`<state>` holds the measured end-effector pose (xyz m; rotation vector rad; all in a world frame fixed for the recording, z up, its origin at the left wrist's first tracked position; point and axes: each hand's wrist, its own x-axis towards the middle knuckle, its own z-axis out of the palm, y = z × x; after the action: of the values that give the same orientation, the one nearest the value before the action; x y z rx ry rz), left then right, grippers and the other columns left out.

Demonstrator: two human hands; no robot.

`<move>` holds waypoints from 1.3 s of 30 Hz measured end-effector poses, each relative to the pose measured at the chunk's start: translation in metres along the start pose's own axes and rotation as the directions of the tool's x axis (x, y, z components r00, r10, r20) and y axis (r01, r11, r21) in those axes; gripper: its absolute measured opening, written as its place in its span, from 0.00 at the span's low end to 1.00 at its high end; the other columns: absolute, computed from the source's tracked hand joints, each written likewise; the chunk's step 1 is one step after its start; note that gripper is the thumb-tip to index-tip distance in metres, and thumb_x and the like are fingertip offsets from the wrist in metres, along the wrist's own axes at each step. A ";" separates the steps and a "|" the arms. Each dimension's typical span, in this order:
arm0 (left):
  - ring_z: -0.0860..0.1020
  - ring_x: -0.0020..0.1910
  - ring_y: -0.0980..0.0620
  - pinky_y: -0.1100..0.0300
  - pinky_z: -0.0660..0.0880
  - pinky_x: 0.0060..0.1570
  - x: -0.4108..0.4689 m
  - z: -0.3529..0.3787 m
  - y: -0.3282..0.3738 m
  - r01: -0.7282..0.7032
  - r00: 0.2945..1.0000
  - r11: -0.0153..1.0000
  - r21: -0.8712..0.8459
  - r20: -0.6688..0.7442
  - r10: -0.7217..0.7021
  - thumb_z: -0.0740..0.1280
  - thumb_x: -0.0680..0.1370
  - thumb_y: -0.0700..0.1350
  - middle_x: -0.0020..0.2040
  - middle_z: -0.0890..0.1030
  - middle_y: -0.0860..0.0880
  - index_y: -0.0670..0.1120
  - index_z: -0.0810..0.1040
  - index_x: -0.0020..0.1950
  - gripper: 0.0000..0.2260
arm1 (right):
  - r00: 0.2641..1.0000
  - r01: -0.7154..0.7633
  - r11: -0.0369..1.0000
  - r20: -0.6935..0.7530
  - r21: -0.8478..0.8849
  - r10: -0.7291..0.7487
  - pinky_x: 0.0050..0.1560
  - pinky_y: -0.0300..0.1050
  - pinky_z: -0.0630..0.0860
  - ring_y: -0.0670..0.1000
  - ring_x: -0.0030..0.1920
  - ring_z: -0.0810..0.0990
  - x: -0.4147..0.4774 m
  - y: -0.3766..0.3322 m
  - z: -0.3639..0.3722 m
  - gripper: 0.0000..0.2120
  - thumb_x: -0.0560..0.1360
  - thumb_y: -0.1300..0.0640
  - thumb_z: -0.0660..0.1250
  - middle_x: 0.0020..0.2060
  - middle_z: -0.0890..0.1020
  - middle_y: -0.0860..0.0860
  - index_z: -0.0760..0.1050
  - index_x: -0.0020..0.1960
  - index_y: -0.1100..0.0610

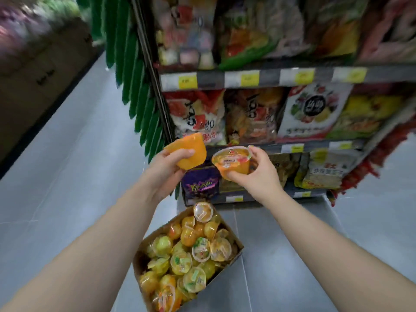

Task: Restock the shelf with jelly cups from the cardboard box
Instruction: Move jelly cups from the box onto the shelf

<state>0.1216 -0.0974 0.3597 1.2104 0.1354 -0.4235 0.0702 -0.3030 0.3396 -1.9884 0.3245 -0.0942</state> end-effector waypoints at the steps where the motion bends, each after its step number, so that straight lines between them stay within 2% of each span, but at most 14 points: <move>1: 0.80 0.55 0.49 0.63 0.78 0.46 -0.007 0.019 0.031 -0.024 0.999 1.000 -0.004 0.045 0.024 0.74 0.66 0.38 0.59 0.80 0.45 0.44 0.72 0.67 0.29 | 1.000 0.015 1.000 -0.026 0.010 -0.015 0.56 0.39 0.69 0.44 0.57 0.70 -0.001 -0.031 -0.022 0.43 0.65 0.50 0.79 0.60 0.70 0.44 0.61 0.73 0.50; 5: 0.82 0.50 0.51 0.60 0.78 0.45 -0.038 0.096 0.151 -0.095 0.992 0.995 -0.017 0.081 0.096 0.75 0.67 0.42 0.55 0.82 0.46 0.42 0.71 0.66 0.29 | 0.991 0.097 0.995 -0.092 0.017 -0.095 0.53 0.37 0.67 0.43 0.57 0.67 -0.005 -0.152 -0.112 0.41 0.68 0.51 0.77 0.65 0.70 0.47 0.59 0.74 0.51; 9: 0.82 0.50 0.50 0.58 0.77 0.51 -0.067 0.169 0.248 -0.161 0.978 0.987 -0.003 0.134 0.160 0.76 0.67 0.48 0.56 0.82 0.44 0.40 0.71 0.67 0.31 | 0.966 0.197 0.980 -0.166 -0.009 -0.196 0.51 0.37 0.67 0.43 0.57 0.67 -0.005 -0.251 -0.192 0.41 0.68 0.50 0.77 0.69 0.69 0.49 0.59 0.75 0.51; 13: 0.82 0.46 0.54 0.65 0.78 0.35 -0.094 0.233 0.315 -0.289 0.946 0.956 0.045 0.168 0.278 0.74 0.68 0.53 0.55 0.82 0.46 0.40 0.72 0.66 0.31 | 0.922 0.317 0.947 -0.218 -0.053 -0.320 0.47 0.33 0.67 0.43 0.56 0.67 -0.009 -0.321 -0.261 0.40 0.68 0.50 0.77 0.66 0.70 0.48 0.60 0.74 0.51; 14: 0.82 0.45 0.54 0.65 0.78 0.35 -0.100 0.246 0.327 -0.317 0.938 0.947 0.047 0.160 0.307 0.73 0.68 0.53 0.54 0.82 0.47 0.41 0.73 0.64 0.28 | 0.904 0.351 0.934 -0.235 -0.067 -0.356 0.47 0.32 0.67 0.43 0.56 0.68 -0.010 -0.334 -0.276 0.39 0.68 0.51 0.77 0.65 0.71 0.48 0.61 0.74 0.52; 17: 0.82 0.37 0.55 0.64 0.78 0.31 -0.115 0.277 0.360 -0.414 0.906 0.907 0.072 0.133 0.403 0.68 0.76 0.46 0.43 0.82 0.49 0.44 0.75 0.51 0.08 | 0.856 0.432 0.897 -0.272 -0.094 -0.440 0.48 0.33 0.69 0.44 0.56 0.70 -0.014 -0.365 -0.313 0.39 0.68 0.52 0.77 0.63 0.72 0.49 0.62 0.73 0.54; 20: 0.82 0.35 0.52 0.63 0.77 0.33 -0.129 0.296 0.389 -0.530 0.846 0.829 0.180 0.177 0.503 0.69 0.75 0.40 0.38 0.82 0.48 0.44 0.77 0.46 0.02 | 0.817 0.478 0.873 -0.313 -0.099 -0.483 0.56 0.39 0.70 0.49 0.63 0.72 -0.014 -0.390 -0.336 0.39 0.67 0.51 0.77 0.65 0.73 0.52 0.63 0.73 0.56; 24: 0.82 0.39 0.51 0.64 0.77 0.36 -0.136 0.312 0.421 -0.661 0.750 0.683 0.309 0.247 0.614 0.74 0.70 0.40 0.38 0.82 0.47 0.40 0.79 0.45 0.07 | 0.773 0.534 0.839 -0.343 -0.103 -0.534 0.58 0.42 0.72 0.50 0.63 0.74 -0.007 -0.417 -0.352 0.40 0.67 0.50 0.78 0.65 0.74 0.53 0.63 0.73 0.56; 27: 0.83 0.43 0.46 0.55 0.80 0.42 -0.133 0.319 0.445 -0.693 0.701 0.595 0.408 0.186 0.688 0.80 0.61 0.52 0.44 0.83 0.42 0.37 0.79 0.52 0.28 | 0.735 0.583 0.806 -0.353 -0.107 -0.579 0.58 0.43 0.74 0.49 0.60 0.75 0.004 -0.438 -0.361 0.41 0.66 0.50 0.78 0.64 0.75 0.52 0.63 0.73 0.56; 28: 0.83 0.46 0.44 0.50 0.80 0.47 -0.132 0.321 0.454 -0.694 0.680 0.563 0.449 0.155 0.716 0.81 0.54 0.58 0.48 0.83 0.42 0.40 0.79 0.55 0.36 | 0.718 0.600 0.792 -0.359 -0.113 -0.596 0.58 0.42 0.74 0.48 0.60 0.75 0.009 -0.446 -0.365 0.41 0.66 0.49 0.78 0.63 0.75 0.52 0.63 0.72 0.56; 30: 0.82 0.50 0.46 0.50 0.79 0.53 -0.127 0.325 0.473 -0.685 0.645 0.519 0.511 0.096 0.758 0.81 0.45 0.65 0.53 0.82 0.45 0.46 0.76 0.59 0.47 | 0.686 0.636 0.763 -0.369 -0.115 -0.628 0.55 0.39 0.72 0.47 0.58 0.75 0.019 -0.464 -0.371 0.40 0.66 0.49 0.78 0.60 0.76 0.50 0.64 0.72 0.56; 33: 0.79 0.53 0.50 0.51 0.76 0.58 -0.120 0.333 0.498 -0.699 0.590 0.466 0.543 0.069 0.805 0.81 0.51 0.61 0.55 0.79 0.50 0.49 0.72 0.61 0.42 | 0.645 0.681 0.724 -0.382 -0.106 -0.662 0.50 0.36 0.71 0.46 0.55 0.75 0.036 -0.492 -0.379 0.38 0.66 0.48 0.78 0.54 0.74 0.46 0.64 0.70 0.55; 36: 0.77 0.55 0.52 0.52 0.76 0.59 -0.107 0.338 0.526 -0.727 0.493 0.384 0.569 0.043 0.869 0.81 0.59 0.55 0.56 0.77 0.51 0.50 0.71 0.61 0.35 | 0.601 0.710 0.691 -0.394 -0.135 -0.695 0.52 0.39 0.72 0.47 0.56 0.73 0.059 -0.521 -0.387 0.39 0.66 0.47 0.77 0.56 0.71 0.46 0.63 0.71 0.55; 39: 0.77 0.55 0.51 0.52 0.76 0.58 -0.092 0.341 0.558 -0.758 0.428 0.357 0.546 0.004 0.904 0.81 0.59 0.55 0.57 0.76 0.50 0.49 0.70 0.63 0.37 | 0.564 0.729 0.663 -0.401 -0.168 -0.722 0.51 0.40 0.71 0.48 0.57 0.73 0.083 -0.553 -0.395 0.39 0.67 0.47 0.76 0.56 0.70 0.47 0.62 0.71 0.55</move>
<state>0.2120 -0.2314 0.9994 1.6492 -0.3829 0.7414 0.1686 -0.4544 0.9995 -1.9447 -0.2578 -1.0984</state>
